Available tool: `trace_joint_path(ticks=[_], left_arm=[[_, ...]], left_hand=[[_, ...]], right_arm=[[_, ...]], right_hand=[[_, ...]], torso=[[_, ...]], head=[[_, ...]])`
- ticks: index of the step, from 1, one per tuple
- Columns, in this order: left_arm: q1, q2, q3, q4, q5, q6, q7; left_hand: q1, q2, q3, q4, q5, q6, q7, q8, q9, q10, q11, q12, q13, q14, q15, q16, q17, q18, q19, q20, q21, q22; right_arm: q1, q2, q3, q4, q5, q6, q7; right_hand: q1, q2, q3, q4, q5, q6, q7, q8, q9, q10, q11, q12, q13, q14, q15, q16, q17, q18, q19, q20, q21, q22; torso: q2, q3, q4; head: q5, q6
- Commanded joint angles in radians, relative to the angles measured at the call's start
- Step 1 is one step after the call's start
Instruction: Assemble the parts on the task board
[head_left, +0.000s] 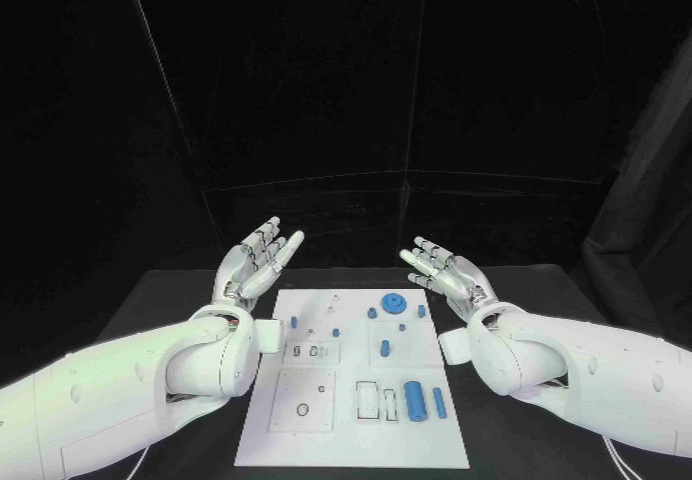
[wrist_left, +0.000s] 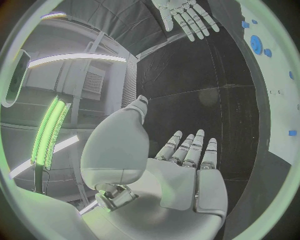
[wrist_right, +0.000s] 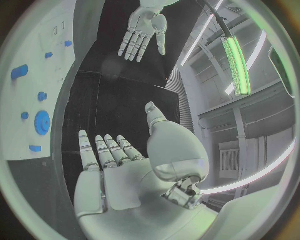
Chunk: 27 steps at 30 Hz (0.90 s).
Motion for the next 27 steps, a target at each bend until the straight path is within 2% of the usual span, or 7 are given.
trace_joint_path(ticks=[1,2,6,12,18,22,27], left_arm=[[0.001,0.000,0.001,0.003,-0.017,0.030,0.081],[0.001,-0.013,0.001,-0.018,0.000,0.053,0.075],[0.001,-0.021,0.000,-0.017,0.004,0.076,0.068],[0.002,-0.034,0.000,-0.012,0.005,0.116,0.058],[0.002,-0.042,0.000,-0.006,-0.023,0.156,0.041],[0.002,-0.047,0.000,0.000,-0.055,0.187,0.025],[0.002,-0.058,0.000,0.016,-0.089,0.216,0.013]], left_hand=[[0.020,0.009,0.008,0.008,0.006,0.015,0.089,0.005,0.002,0.014,0.013,0.005,0.002,0.019,0.009,0.006,0.003,0.011,0.002,0.010,0.004,0.001],[0.020,0.014,0.010,0.007,0.006,0.019,0.094,0.005,0.003,0.020,0.019,0.006,0.003,0.033,0.013,0.009,0.005,0.008,0.001,0.012,0.004,0.001],[0.026,0.036,0.022,0.005,0.005,0.045,0.114,0.008,0.005,0.056,0.040,0.010,0.006,0.083,0.031,0.022,0.013,-0.008,0.017,0.013,0.011,0.005],[0.065,0.067,0.040,-0.013,0.004,0.185,0.147,0.035,0.019,0.246,0.080,0.042,0.023,0.344,0.062,0.098,0.049,-0.039,0.155,0.015,0.068,0.037],[0.098,0.089,0.034,-0.064,0.005,0.408,0.134,0.075,0.036,0.609,0.047,0.114,0.046,0.531,0.018,0.162,0.067,0.002,0.516,0.011,0.220,0.109],[0.110,0.105,0.024,-0.107,0.001,0.577,0.115,0.098,0.042,0.709,0.020,0.127,0.041,0.642,-0.015,0.184,0.070,0.026,0.641,0.003,0.263,0.118],[0.123,0.115,0.019,-0.142,0.002,0.632,0.095,0.100,0.038,0.776,-0.002,0.129,0.040,0.746,-0.044,0.201,0.084,0.029,0.729,-0.023,0.284,0.117]], right_arm=[[0.003,-0.002,-0.001,0.003,-0.083,0.096,-0.035],[0.005,-0.019,0.000,-0.020,-0.120,0.089,-0.036],[0.010,-0.022,0.001,-0.039,-0.174,0.083,-0.031],[0.030,-0.026,0.002,-0.081,-0.315,0.072,-0.026],[0.053,-0.024,0.003,-0.112,-0.480,0.082,-0.049],[0.083,-0.012,0.004,-0.141,-0.642,0.104,-0.106],[0.119,0.018,0.004,-0.180,-0.865,0.145,-0.218]], right_hand=[[0.090,0.014,0.000,-0.043,0.009,0.060,0.105,0.011,0.007,0.067,0.039,0.013,0.007,0.068,0.023,0.013,0.007,0.012,0.042,0.007,0.012,0.007],[0.114,0.017,0.005,-0.060,0.008,0.085,0.115,0.015,0.010,0.101,0.050,0.018,0.010,0.106,0.031,0.018,0.010,0.016,0.069,0.006,0.018,0.010],[0.194,0.027,0.028,-0.121,0.008,0.251,0.141,0.045,0.027,0.352,0.084,0.065,0.031,0.384,0.055,0.076,0.034,0.064,0.311,0.001,0.080,0.043],[0.265,0.022,0.049,-0.195,0.009,0.610,0.109,0.111,0.053,0.692,0.035,0.136,0.041,0.719,-0.002,0.142,0.043,0.122,0.496,-0.006,0.156,0.062],[0.274,0.022,0.067,-0.249,0.011,0.736,0.084,0.107,0.044,0.805,0.003,0.123,0.035,0.868,-0.048,0.148,0.041,0.120,0.609,-0.048,0.199,0.065],[0.284,0.011,0.096,-0.256,0.019,0.799,0.070,0.097,0.043,0.882,-0.021,0.102,0.035,0.982,-0.084,0.153,0.046,0.122,0.694,-0.091,0.241,0.074],[0.295,-0.011,0.119,-0.256,0.014,0.836,0.056,0.085,0.043,0.936,-0.041,0.082,0.036,1.067,-0.111,0.158,0.057,0.121,0.753,-0.123,0.284,0.091]], torso=[[0.000,0.0000,0.0001],[0.002,0.0014,-0.0080],[0.005,-0.0010,-0.0067],[0.017,-0.0022,-0.0055],[0.036,-0.0029,-0.0038],[0.059,-0.0051,0.0047],[0.088,-0.0099,0.0149]], head=[[0.000,0.000],[-0.002,-0.003],[-0.004,-0.002],[-0.005,-0.002],[-0.009,0.001],[-0.012,0.005],[-0.018,0.010]])
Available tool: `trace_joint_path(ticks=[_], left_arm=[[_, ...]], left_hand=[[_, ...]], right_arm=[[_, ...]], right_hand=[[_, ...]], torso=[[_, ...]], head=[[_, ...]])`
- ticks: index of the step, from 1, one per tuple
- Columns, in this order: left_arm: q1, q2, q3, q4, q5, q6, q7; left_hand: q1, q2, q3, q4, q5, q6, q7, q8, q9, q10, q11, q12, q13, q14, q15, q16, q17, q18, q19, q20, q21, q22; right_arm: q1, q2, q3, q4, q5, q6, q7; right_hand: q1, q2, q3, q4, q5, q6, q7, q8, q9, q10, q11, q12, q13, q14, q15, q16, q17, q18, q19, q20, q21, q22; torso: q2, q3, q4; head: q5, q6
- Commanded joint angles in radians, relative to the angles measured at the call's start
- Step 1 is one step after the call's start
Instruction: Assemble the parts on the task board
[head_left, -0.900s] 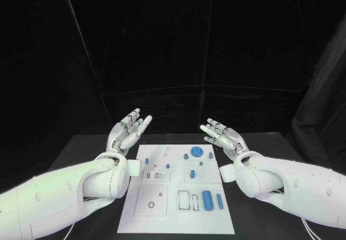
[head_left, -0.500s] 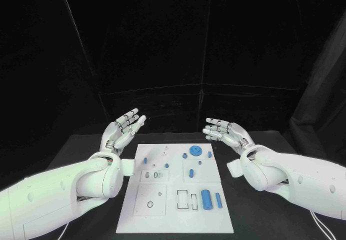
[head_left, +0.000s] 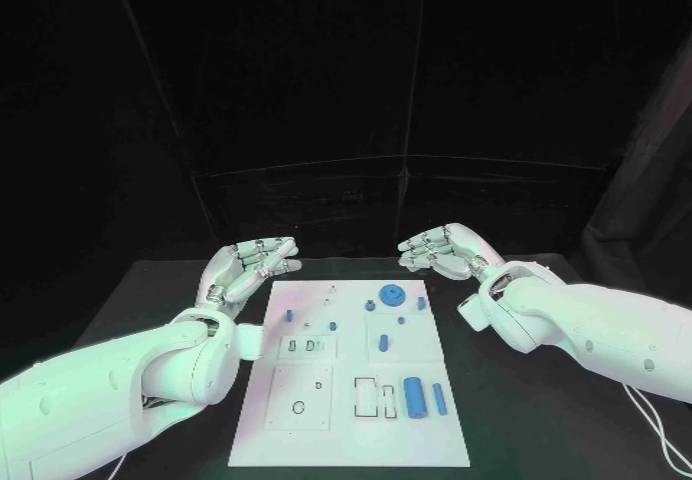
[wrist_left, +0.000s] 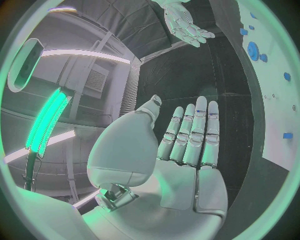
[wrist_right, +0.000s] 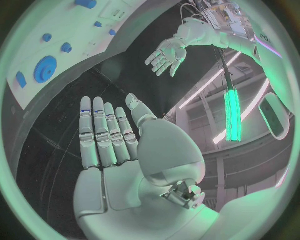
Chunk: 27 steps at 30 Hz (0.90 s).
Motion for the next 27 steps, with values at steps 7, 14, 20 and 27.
trace_joint_path(ticks=[7,14,20,27], left_arm=[[0.001,-0.011,0.001,0.033,-0.126,0.110,-0.010],[0.001,-0.006,0.001,0.040,-0.153,0.131,-0.016],[0.001,0.001,0.001,0.032,-0.159,0.143,-0.011],[0.001,0.006,0.001,0.027,-0.160,0.151,-0.014]], left_hand=[[0.014,0.010,-0.003,-0.028,0.003,0.036,0.005,-0.007,-0.007,0.048,-0.015,-0.007,-0.002,0.058,-0.017,-0.009,0.011,0.007,0.055,-0.018,0.000,-0.010],[0.009,0.016,-0.009,-0.037,0.003,0.038,0.009,-0.022,-0.009,0.050,-0.010,-0.026,-0.004,0.053,-0.012,-0.035,0.010,0.006,0.054,-0.015,-0.018,-0.023],[0.009,0.021,-0.009,-0.045,0.003,0.040,0.010,-0.031,-0.009,0.050,-0.009,-0.037,-0.004,0.047,-0.009,-0.052,0.008,0.005,0.050,-0.012,-0.029,-0.032],[0.008,0.023,-0.009,-0.046,0.003,0.040,0.011,-0.034,-0.010,0.050,-0.008,-0.041,-0.004,0.046,-0.008,-0.057,0.008,0.005,0.049,-0.011,-0.033,-0.034]], right_arm=[[0.044,0.071,0.007,-0.059,-0.621,0.164,-0.284],[0.051,0.121,0.012,-0.077,-0.845,0.206,-0.385],[0.052,0.153,0.015,-0.088,-0.939,0.229,-0.433],[0.054,0.171,0.017,-0.102,-0.975,0.251,-0.451]], right_hand=[[0.007,-0.071,0.022,-0.018,-0.021,0.128,-0.047,-0.031,0.000,0.168,-0.059,-0.048,0.004,0.324,-0.087,0.077,0.058,0.014,0.230,-0.094,0.159,0.062],[-0.003,-0.096,0.024,-0.014,-0.009,0.130,-0.062,-0.052,0.000,0.166,-0.074,-0.065,0.004,0.408,-0.106,0.179,0.141,0.010,0.286,-0.129,0.255,0.113],[-0.015,-0.101,0.037,-0.013,-0.021,0.120,-0.067,-0.052,0.000,0.147,-0.076,-0.064,0.004,0.400,-0.112,0.406,0.287,0.008,0.305,-0.139,0.377,0.185],[-0.017,-0.099,0.047,-0.012,-0.023,0.103,-0.069,-0.053,-0.001,0.130,-0.075,-0.063,0.004,0.385,-0.115,0.479,0.343,0.009,0.286,-0.137,0.440,0.225]], torso=[[0.065,-0.0123,0.0272],[0.093,-0.0188,0.0415],[0.110,-0.0219,0.0506],[0.121,-0.0251,0.0536]], head=[[-0.012,0.015],[-0.023,0.021],[-0.032,0.023],[-0.038,0.024]])
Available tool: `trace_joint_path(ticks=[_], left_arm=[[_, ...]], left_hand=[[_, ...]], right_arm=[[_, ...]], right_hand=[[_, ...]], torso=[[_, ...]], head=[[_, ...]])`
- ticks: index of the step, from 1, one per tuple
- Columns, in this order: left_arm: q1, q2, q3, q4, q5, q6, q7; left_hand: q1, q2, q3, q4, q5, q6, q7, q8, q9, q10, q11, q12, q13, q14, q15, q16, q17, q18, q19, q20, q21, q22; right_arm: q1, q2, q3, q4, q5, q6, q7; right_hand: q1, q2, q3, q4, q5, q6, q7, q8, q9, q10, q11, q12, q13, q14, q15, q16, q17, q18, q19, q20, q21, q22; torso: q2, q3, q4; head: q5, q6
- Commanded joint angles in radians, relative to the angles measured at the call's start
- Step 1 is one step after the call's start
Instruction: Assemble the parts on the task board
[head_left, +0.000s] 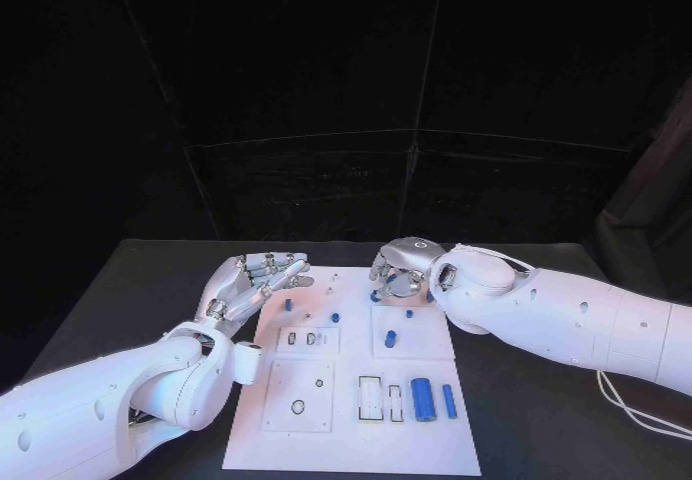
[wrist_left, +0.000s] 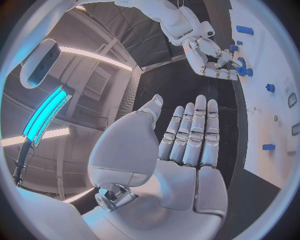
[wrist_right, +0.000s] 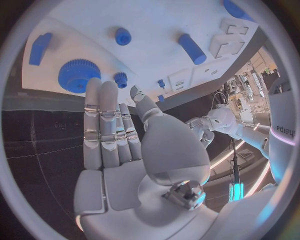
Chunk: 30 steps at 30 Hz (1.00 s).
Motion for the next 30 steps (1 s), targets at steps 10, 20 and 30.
trace_joint_path(ticks=[10,20,30], left_arm=[[0.001,0.009,0.001,-0.009,-0.019,0.030,-0.001],[0.001,0.012,0.001,-0.015,-0.019,0.032,-0.008],[0.001,0.013,0.001,-0.022,-0.019,0.035,-0.012]], left_hand=[[-0.008,0.015,-0.001,-0.010,0.003,0.001,0.006,-0.016,-0.002,0.001,0.006,-0.018,-0.002,-0.006,0.008,-0.015,-0.002,0.005,0.000,0.010,-0.012,-0.008],[-0.009,0.016,-0.002,-0.013,0.003,-0.001,0.008,-0.020,-0.002,-0.001,0.007,-0.022,-0.002,-0.006,0.009,-0.019,-0.002,0.006,0.000,0.011,-0.015,-0.010],[-0.009,0.019,-0.001,-0.015,0.003,-0.003,0.008,-0.024,-0.002,-0.004,0.008,-0.027,-0.002,-0.007,0.011,-0.024,-0.002,0.005,0.000,0.012,-0.018,-0.012]], right_arm=[[0.005,0.022,0.002,-0.015,-0.098,0.081,-0.051],[0.005,0.033,0.002,-0.029,-0.100,0.130,-0.050],[0.005,0.036,0.002,-0.035,-0.100,0.150,-0.048]], right_hand=[[-0.009,0.010,0.042,-0.001,-0.012,-0.004,-0.002,-0.001,0.001,-0.003,-0.001,0.002,0.000,0.022,-0.009,0.147,0.133,0.010,-0.027,0.001,0.101,0.064],[-0.012,0.015,0.080,-0.001,-0.019,0.009,-0.001,0.001,0.002,0.003,-0.003,0.002,0.000,0.019,-0.009,0.249,0.235,0.011,-0.047,0.004,0.155,0.099],[-0.007,0.040,0.161,-0.003,-0.039,0.048,0.001,0.005,0.004,0.018,-0.002,0.000,-0.001,0.017,-0.013,0.323,0.305,0.011,-0.059,0.008,0.207,0.135]], torso=[[0.019,-0.0021,0.0111],[0.022,0.0020,0.0090],[0.024,0.0030,0.0090]], head=[[-0.011,0.002],[-0.004,-0.006],[-0.010,-0.007]])
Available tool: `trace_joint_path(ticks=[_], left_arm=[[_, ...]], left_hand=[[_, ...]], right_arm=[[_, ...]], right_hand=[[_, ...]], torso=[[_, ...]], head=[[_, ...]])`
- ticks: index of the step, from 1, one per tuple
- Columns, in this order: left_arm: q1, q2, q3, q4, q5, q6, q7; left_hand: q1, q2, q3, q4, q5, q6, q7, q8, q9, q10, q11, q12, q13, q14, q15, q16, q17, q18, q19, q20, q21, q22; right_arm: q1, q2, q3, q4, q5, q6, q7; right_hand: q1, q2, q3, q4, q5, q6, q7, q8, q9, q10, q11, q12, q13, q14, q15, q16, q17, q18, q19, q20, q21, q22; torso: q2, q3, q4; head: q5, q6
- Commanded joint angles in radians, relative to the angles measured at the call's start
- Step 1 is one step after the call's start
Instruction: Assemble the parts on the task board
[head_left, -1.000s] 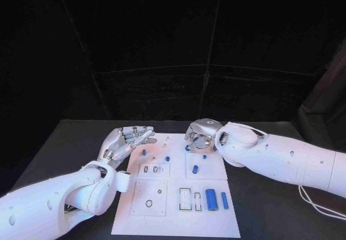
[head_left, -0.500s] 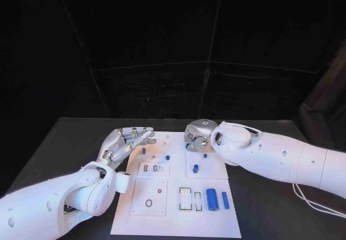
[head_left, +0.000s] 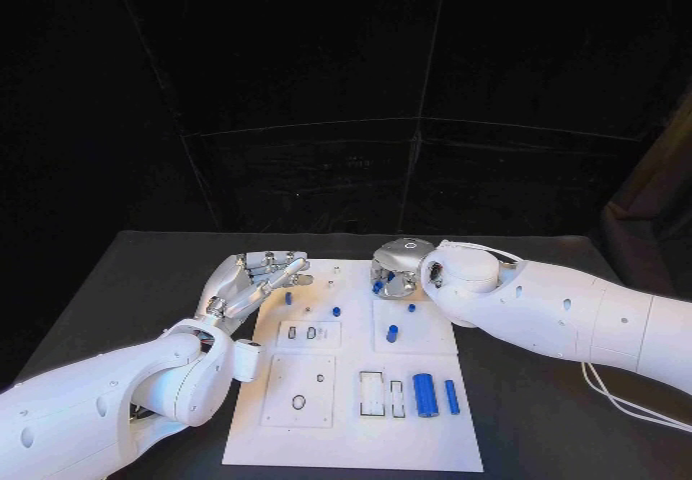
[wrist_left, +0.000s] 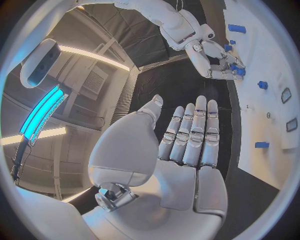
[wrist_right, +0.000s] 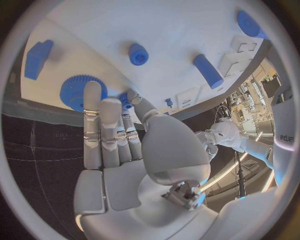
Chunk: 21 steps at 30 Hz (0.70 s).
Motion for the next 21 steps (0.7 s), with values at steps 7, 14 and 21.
trace_joint_path(ticks=[7,14,21], left_arm=[[0.001,0.001,0.001,-0.005,-0.008,0.016,-0.003],[0.001,0.000,0.001,-0.007,-0.008,0.018,-0.008],[0.001,0.000,0.000,-0.009,-0.008,0.023,-0.015]], left_hand=[[-0.001,0.012,0.002,-0.007,0.003,-0.003,0.008,-0.006,-0.001,-0.001,0.004,-0.005,-0.002,-0.001,0.004,-0.005,-0.001,0.005,-0.001,0.006,-0.007,-0.002],[-0.001,0.015,0.003,-0.008,0.003,-0.004,0.008,-0.007,-0.001,-0.003,0.005,-0.007,-0.002,-0.001,0.005,-0.008,-0.002,0.006,-0.001,0.006,-0.009,-0.003],[0.001,0.017,0.004,-0.010,0.003,-0.005,0.008,-0.009,-0.001,-0.004,0.005,-0.009,-0.002,-0.002,0.005,-0.010,-0.001,0.006,-0.001,0.007,-0.010,-0.005]], right_arm=[[0.001,0.001,-0.001,0.001,-0.003,-0.060,0.018],[0.000,-0.008,0.001,0.024,0.040,-0.192,0.027],[0.001,0.009,0.024,0.014,0.071,-0.237,0.005]], right_hand=[[-0.006,0.034,0.101,0.007,-0.050,0.061,-0.007,0.016,0.007,0.064,-0.010,0.005,0.002,0.026,-0.016,0.123,0.130,-0.007,0.031,-0.004,0.126,0.150],[-0.032,0.006,0.188,0.029,-0.068,0.081,-0.009,0.008,0.008,0.084,-0.013,-0.004,0.001,0.016,-0.016,0.172,0.167,-0.011,0.020,-0.004,0.180,0.200],[-0.045,-0.011,0.208,0.045,-0.075,0.081,-0.009,0.004,0.008,0.081,-0.013,-0.005,0.001,0.014,-0.014,0.183,0.174,-0.011,0.014,-0.003,0.192,0.209]], torso=[[0.003,0.0014,-0.0015],[0.004,0.0015,-0.0017],[0.007,0.0010,0.0003]], head=[[0.002,-0.001],[0.005,0.003],[0.006,0.005]])
